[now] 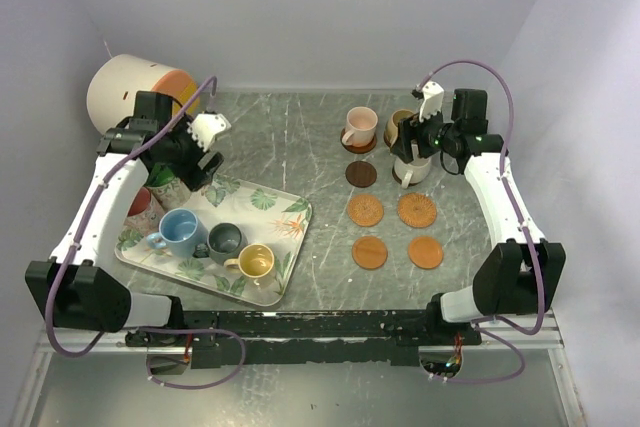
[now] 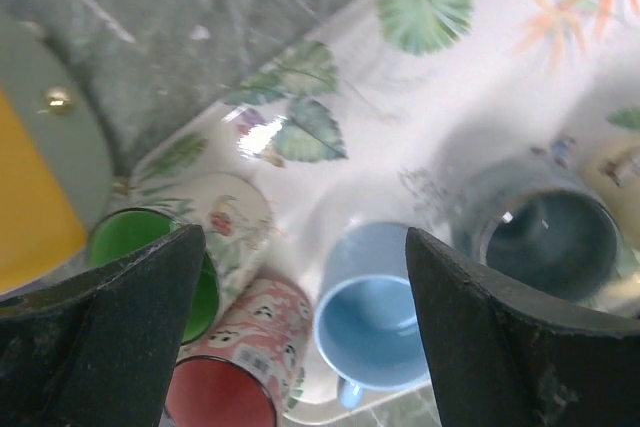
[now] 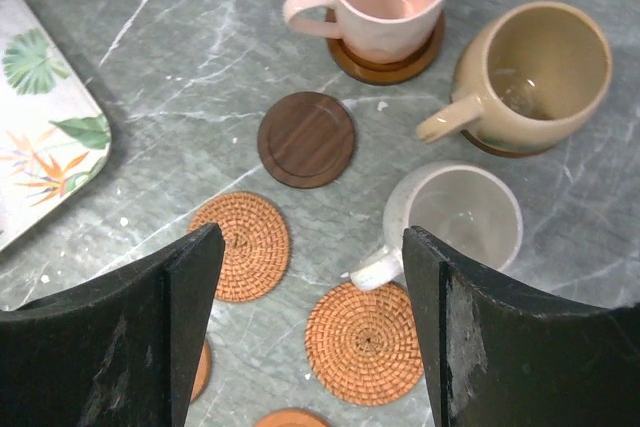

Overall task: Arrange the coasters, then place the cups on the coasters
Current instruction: Pick up the cup from the tray.

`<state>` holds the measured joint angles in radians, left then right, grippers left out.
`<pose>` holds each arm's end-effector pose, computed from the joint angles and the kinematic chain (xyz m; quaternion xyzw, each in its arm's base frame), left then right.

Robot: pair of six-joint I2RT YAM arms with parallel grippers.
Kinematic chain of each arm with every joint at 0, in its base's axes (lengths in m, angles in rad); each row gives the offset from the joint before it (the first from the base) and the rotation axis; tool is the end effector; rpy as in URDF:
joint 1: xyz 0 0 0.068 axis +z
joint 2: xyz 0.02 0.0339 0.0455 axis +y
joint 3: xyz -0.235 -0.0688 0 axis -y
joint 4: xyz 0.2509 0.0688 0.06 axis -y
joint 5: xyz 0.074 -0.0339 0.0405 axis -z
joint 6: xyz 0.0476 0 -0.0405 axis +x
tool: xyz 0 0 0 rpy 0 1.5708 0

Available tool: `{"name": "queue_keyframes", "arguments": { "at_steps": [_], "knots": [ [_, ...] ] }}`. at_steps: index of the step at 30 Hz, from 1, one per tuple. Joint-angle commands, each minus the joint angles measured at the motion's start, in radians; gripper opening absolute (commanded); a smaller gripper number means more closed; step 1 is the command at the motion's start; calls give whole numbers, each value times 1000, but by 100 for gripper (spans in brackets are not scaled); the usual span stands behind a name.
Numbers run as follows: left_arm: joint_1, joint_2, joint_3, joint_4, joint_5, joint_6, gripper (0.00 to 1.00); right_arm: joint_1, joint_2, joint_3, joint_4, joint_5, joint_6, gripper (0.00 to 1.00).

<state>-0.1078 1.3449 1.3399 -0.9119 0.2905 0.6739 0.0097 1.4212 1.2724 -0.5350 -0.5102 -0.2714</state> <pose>0.2882 -0.0449 0.3063 0.4000 0.8487 -0.0429 0.3434 0.3313 0.0265 0.2950 -0.2297 0.8502 0.1718 0.4414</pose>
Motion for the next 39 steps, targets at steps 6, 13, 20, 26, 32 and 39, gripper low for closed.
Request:
{"name": "queue_keyframes", "arguments": {
  "at_steps": [6,13,20,26,32,39],
  "knots": [
    [-136,-63,-119,-155,165,168,89,6,-13,-4,1,-117,-38,73],
    [-317,-74,-227,-40,25,144,86,6,-31,-38,12,-112,-35,72],
    [-325,-5,-250,9,-143,109,82,6,-30,-46,18,-106,-35,72],
    [-325,20,-287,13,-150,117,77,6,-27,-51,20,-105,-35,72],
    [-325,51,-316,23,-194,117,66,5,-24,-52,21,-106,-33,73],
    [-337,73,-338,38,-222,106,50,6,-15,-51,21,-105,-33,72]
  ]
}}
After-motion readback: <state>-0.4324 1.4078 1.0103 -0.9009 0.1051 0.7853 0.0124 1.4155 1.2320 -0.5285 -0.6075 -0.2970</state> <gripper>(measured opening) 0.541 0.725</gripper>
